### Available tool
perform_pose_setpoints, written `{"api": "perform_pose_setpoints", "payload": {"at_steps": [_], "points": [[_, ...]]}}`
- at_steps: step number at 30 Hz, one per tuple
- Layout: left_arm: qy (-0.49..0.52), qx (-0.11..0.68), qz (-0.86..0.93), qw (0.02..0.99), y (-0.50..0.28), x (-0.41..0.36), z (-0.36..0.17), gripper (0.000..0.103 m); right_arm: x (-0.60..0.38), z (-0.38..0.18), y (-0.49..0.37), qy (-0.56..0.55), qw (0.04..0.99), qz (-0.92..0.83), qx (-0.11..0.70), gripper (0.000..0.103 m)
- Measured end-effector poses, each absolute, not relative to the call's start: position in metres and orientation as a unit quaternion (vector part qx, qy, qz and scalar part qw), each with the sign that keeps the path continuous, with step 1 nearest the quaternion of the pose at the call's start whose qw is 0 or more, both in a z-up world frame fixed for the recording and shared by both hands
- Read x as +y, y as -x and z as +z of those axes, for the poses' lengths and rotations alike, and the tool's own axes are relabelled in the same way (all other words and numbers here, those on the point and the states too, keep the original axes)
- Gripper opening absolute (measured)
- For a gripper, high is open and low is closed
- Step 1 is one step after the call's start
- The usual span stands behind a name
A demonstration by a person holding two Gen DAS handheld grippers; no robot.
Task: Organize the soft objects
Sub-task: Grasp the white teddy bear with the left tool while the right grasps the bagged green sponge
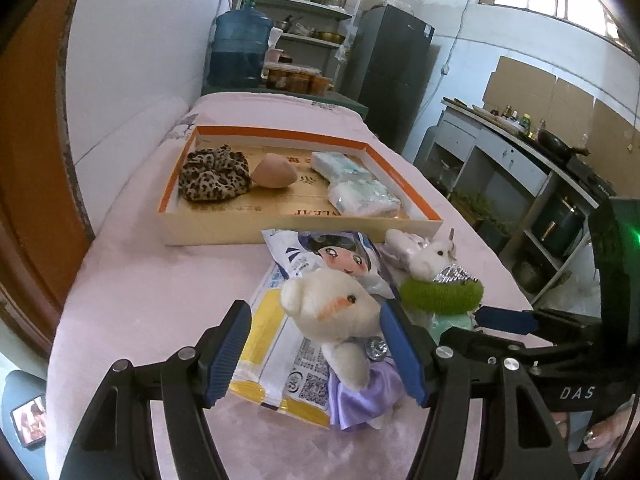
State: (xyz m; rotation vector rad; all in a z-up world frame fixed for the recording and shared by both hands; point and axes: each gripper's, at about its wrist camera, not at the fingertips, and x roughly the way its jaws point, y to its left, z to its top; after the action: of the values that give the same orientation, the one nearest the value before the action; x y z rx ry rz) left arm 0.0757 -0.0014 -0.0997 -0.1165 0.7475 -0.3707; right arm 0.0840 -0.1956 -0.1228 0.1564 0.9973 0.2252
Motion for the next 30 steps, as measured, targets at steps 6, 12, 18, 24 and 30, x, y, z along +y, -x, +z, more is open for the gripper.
{"api": "perform_pose_setpoints", "payload": {"at_steps": [6, 12, 18, 24, 30], "points": [[0.064, 0.368, -0.192, 0.907, -0.081, -0.007, -0.106, 0.067, -0.196, -0.129, -0.086, -0.077, 0.866, 0.106, 0.483, 0.077], [0.061, 0.387, -0.204, 0.897, -0.083, -0.016, -0.116, 0.065, -0.2, -0.135, -0.088, -0.082, 0.862, 0.104, 0.489, 0.077], [0.044, 0.378, -0.21, 0.9, -0.081, -0.021, -0.117, 0.045, -0.199, -0.139, -0.088, -0.086, 0.858, 0.117, 0.493, 0.074], [0.046, 0.371, -0.216, 0.902, -0.08, -0.019, -0.118, 0.043, -0.194, -0.138, -0.088, -0.077, 0.859, 0.12, 0.491, 0.052], [0.047, 0.368, -0.221, 0.902, -0.077, -0.017, -0.116, 0.042, -0.193, -0.137, -0.086, -0.073, 0.861, 0.119, 0.489, 0.047]]}}
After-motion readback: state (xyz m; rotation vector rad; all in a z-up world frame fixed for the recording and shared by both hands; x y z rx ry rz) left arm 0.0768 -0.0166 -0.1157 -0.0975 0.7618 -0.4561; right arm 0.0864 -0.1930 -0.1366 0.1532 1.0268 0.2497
